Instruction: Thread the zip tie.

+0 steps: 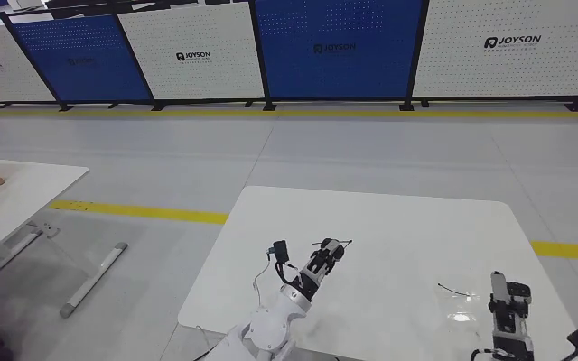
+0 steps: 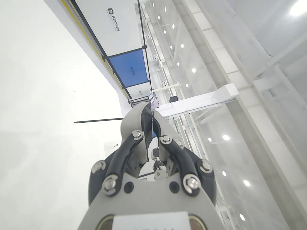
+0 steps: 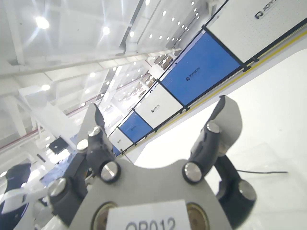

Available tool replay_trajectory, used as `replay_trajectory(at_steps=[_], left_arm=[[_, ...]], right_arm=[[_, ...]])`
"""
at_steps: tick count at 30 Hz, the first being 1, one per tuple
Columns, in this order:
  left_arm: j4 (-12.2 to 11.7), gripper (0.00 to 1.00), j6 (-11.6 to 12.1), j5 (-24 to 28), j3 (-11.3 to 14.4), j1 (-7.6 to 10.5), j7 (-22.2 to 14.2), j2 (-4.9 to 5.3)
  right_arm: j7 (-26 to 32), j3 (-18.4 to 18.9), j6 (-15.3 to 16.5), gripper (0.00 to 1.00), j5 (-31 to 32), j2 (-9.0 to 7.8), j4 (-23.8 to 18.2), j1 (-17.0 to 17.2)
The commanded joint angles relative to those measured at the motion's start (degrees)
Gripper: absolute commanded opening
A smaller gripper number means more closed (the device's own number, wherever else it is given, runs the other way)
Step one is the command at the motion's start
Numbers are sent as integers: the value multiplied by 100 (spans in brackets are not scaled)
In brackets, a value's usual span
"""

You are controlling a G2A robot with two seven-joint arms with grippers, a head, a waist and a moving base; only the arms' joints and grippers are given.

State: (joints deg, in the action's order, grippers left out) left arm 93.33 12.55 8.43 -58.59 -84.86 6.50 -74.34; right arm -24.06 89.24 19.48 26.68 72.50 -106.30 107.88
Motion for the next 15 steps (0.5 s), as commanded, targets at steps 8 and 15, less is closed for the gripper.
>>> replay_trajectory(at_steps=[8,15], left_arm=[[-247,0,65,292,-103,57,35,-27],[-247,0,65,292,-103,57,35,-27]], right_arm=[[-290,394,0,100,-556,-9,136,61],[-290,394,0,100,-556,-9,136,61]])
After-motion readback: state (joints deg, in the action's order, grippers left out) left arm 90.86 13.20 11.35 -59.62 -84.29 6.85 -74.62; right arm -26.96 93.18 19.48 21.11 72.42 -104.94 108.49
